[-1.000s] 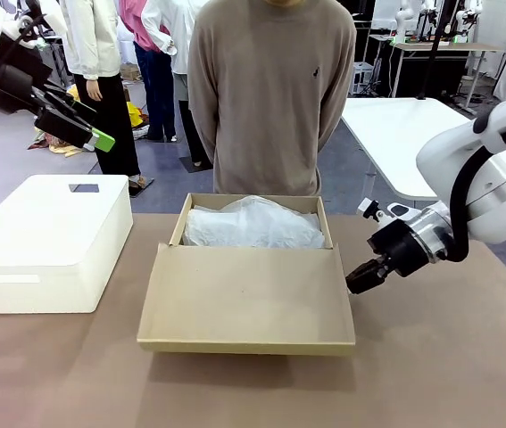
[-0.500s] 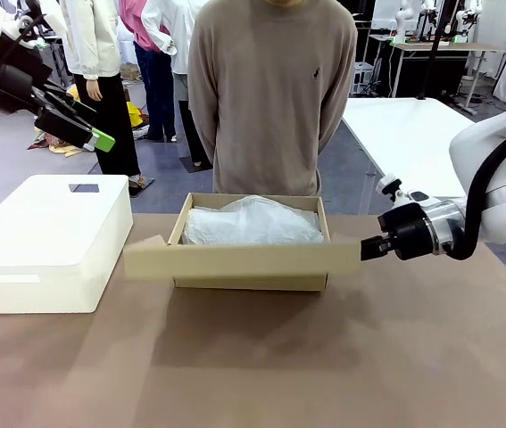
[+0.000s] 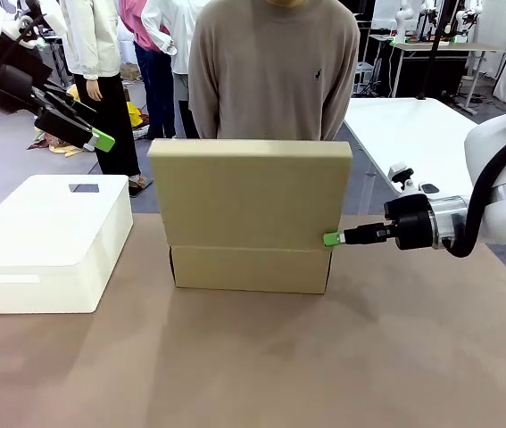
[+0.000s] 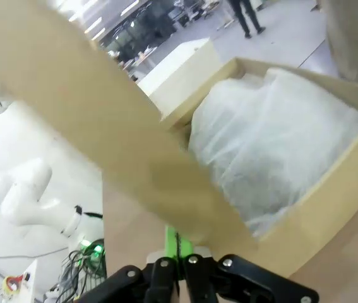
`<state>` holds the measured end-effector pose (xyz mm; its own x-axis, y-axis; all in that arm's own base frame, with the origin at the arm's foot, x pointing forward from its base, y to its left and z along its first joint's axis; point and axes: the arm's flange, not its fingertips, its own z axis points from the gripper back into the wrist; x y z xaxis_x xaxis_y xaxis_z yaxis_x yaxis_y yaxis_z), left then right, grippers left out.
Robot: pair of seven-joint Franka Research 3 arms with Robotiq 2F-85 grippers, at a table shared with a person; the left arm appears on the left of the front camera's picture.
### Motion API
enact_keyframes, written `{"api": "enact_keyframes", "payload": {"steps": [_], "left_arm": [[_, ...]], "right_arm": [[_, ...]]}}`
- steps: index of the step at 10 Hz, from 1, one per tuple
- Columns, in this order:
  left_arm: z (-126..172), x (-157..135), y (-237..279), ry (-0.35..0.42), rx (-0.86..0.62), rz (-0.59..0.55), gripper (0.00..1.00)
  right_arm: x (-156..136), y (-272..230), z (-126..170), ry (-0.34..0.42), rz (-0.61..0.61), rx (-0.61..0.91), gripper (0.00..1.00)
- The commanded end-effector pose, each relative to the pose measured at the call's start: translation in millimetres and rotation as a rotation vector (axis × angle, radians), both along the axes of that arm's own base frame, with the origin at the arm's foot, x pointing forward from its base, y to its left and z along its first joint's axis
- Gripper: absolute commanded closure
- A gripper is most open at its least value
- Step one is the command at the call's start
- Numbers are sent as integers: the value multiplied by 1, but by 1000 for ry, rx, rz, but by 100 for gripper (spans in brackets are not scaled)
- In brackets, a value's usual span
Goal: Pack the shoes into the box.
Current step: Close the Shoes Box, then press down on the lid of the Shoes Box.
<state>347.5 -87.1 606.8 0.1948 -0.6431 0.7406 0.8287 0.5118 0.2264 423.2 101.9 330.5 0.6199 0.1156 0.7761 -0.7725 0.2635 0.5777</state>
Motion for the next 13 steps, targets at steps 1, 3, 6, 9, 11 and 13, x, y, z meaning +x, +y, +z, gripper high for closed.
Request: {"api": "enact_keyframes", "payload": {"steps": [1, 3, 6, 9, 11, 13], "left_arm": [[0, 1, 2, -1, -9, -19, 0], [0, 1, 2, -1, -9, -19, 0], [0, 1, 2, -1, -9, -19, 0], [0, 1, 2, -1, -9, -19, 0], [0, 1, 2, -1, -9, -19, 0], [0, 1, 2, -1, -9, -19, 0]], "right_arm": [[-3, 9, 4, -81, -85, -24, 100], [0, 13, 13, -142, -111, -100, 100], [1, 22, 31, -212, -94, -198, 100], [2, 20, 36, -171, -78, -167, 100], [2, 20, 36, -171, -78, -167, 100], [2, 20, 36, -171, -78, -167, 100]]}}
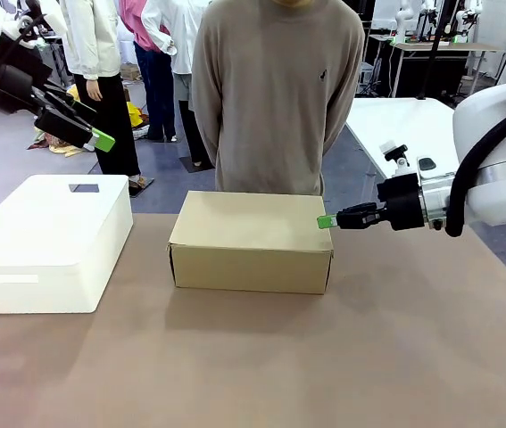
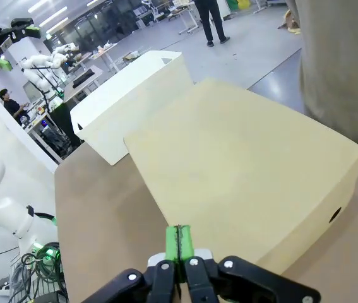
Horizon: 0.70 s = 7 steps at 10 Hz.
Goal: Pack the shoes into the box.
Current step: Press down on the lid of the Shoes Box.
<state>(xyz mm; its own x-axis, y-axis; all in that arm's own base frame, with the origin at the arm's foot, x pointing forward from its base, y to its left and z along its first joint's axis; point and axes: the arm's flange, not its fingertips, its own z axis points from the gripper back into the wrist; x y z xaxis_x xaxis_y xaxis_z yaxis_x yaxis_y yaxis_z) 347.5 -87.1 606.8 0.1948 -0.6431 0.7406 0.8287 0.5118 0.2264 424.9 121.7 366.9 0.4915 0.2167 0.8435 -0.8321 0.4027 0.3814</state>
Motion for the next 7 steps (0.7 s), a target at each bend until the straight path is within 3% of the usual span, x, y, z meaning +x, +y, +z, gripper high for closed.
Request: {"api": "enact_keyframes", "payload": {"steps": [1, 5, 7], "left_arm": [[0, 1, 2, -1, -9, -19, 0], [0, 1, 2, -1, -9, -19, 0], [0, 1, 2, -1, -9, -19, 0]], "right_arm": [[1, 0, 0, 0, -8, 6, 100], [0, 0, 0, 0, 0, 0, 100], [-8, 4, 46, 0, -26, -70, 100]]}}
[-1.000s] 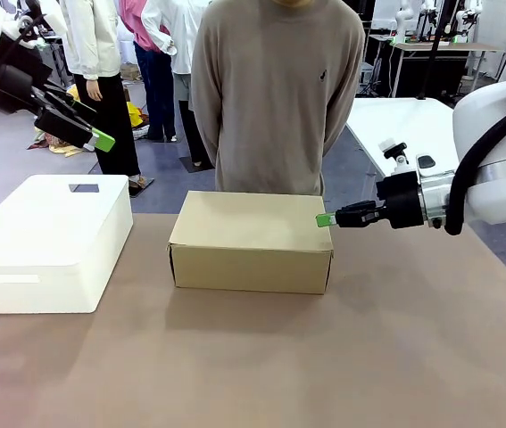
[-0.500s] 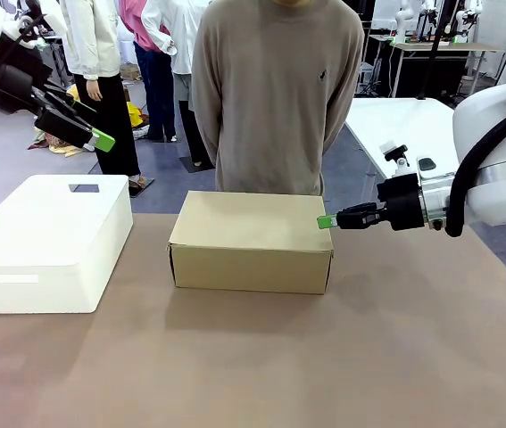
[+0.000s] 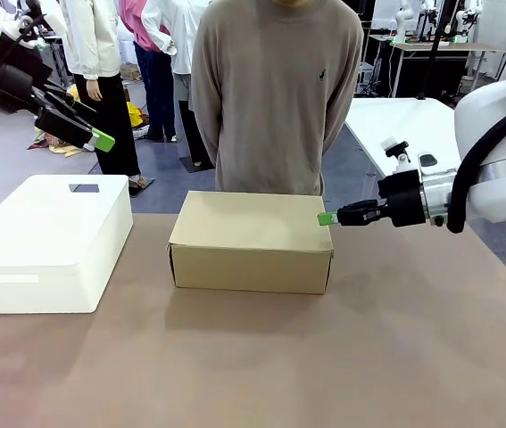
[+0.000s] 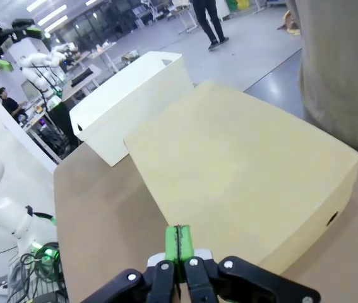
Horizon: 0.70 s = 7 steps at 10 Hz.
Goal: Pack the shoes into the box.
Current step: Press down on the lid of the Shoes Box.
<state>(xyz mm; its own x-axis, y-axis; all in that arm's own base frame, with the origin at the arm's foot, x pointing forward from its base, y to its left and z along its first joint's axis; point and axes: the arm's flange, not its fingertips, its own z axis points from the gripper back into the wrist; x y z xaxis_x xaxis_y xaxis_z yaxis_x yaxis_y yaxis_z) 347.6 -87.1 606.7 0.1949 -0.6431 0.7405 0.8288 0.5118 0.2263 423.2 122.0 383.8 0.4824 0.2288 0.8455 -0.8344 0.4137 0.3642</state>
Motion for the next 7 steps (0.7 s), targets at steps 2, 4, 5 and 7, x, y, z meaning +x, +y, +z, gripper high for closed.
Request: {"api": "enact_keyframes", "payload": {"steps": [2, 4, 5, 7], "left_arm": [[0, 1, 2, -2, -9, -19, 0], [0, 1, 2, -2, -9, -19, 0], [0, 1, 2, -2, -9, -19, 0], [0, 1, 2, -2, -9, -19, 0]], "right_arm": [[-21, 10, 67, 0, 45, -158, 100], [-31, 18, 95, -4, 72, -294, 72], [-36, 23, 110, 2, 85, -347, 52], [-42, 29, 132, 15, 92, -416, 12]]}}
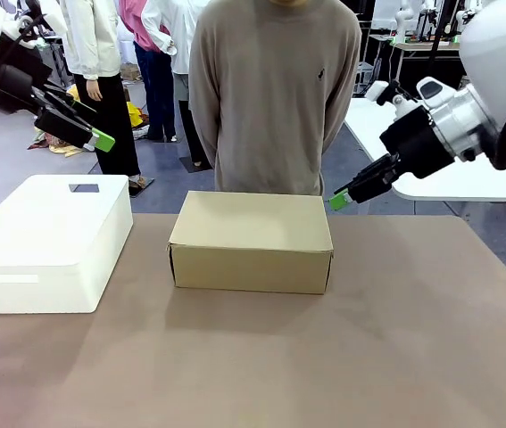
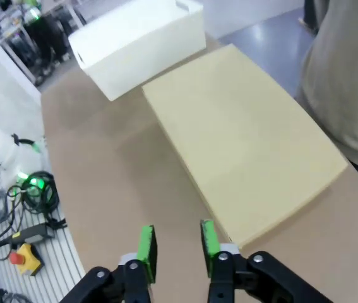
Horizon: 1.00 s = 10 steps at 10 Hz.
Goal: Pack the shoes into the box.
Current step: Press down on the lid of the Shoes Box.
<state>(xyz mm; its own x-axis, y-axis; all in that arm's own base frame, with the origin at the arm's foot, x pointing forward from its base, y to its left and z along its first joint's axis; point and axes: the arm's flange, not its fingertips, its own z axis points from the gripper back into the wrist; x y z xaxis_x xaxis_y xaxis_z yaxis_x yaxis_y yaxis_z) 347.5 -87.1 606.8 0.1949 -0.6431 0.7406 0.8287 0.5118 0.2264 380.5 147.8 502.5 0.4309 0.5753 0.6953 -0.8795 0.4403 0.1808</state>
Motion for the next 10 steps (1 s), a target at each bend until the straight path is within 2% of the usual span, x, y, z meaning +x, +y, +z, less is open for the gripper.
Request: {"api": "enact_keyframes", "payload": {"steps": [1, 5, 9, 10], "left_arm": [[0, 1, 2, -1, -9, -19, 0], [0, 1, 2, -1, -9, -19, 0], [0, 0, 0, 0, 0, 0, 0], [7, 2, -10, 6, 8, -21, 20]], "right_arm": [[-1, 5, 21, 43, -6, -62, 0], [-13, 5, 36, 35, -46, -165, 0], [-31, -3, 40, 44, -80, -195, 0], [-35, -4, 40, 38, -101, -213, 0]]}}
